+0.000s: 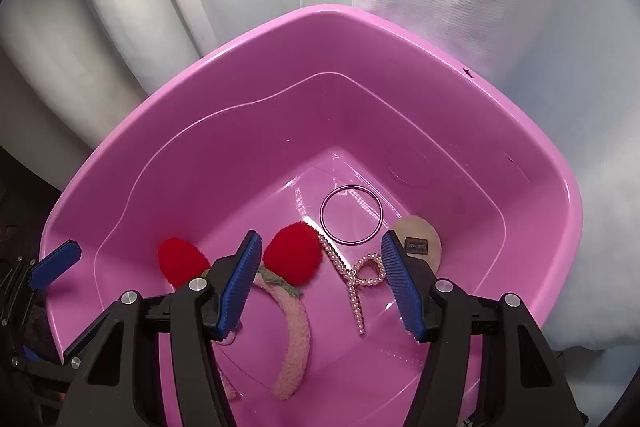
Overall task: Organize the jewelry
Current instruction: 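Withdraw both tools from the tub back over the table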
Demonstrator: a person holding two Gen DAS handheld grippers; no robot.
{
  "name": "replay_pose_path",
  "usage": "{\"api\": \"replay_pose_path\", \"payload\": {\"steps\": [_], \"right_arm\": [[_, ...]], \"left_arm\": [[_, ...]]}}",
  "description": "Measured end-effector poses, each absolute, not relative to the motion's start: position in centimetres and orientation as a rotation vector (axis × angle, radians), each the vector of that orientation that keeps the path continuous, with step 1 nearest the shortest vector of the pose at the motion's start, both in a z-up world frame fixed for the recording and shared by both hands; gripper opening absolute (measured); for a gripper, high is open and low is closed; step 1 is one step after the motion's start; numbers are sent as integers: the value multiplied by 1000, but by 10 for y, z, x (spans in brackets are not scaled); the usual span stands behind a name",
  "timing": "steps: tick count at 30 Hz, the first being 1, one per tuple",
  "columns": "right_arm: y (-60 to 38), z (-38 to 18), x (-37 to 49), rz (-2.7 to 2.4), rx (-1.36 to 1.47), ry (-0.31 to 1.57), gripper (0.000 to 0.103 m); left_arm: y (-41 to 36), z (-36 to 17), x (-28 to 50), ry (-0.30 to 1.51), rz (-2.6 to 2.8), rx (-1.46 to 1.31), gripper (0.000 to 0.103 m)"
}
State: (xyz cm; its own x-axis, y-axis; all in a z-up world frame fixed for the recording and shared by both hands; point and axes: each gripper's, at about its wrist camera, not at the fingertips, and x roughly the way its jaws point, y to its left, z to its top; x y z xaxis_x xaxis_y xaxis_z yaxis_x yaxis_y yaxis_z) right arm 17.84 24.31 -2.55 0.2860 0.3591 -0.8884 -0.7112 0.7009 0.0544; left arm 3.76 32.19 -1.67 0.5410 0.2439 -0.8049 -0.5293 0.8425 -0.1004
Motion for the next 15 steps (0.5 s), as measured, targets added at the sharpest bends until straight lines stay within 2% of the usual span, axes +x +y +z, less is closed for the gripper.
{"api": "replay_pose_path", "payload": {"steps": [15], "right_arm": [[238,-17,171,745,-376,1032,60]], "left_arm": [[317,-4,21,858,470,-358,84]]}}
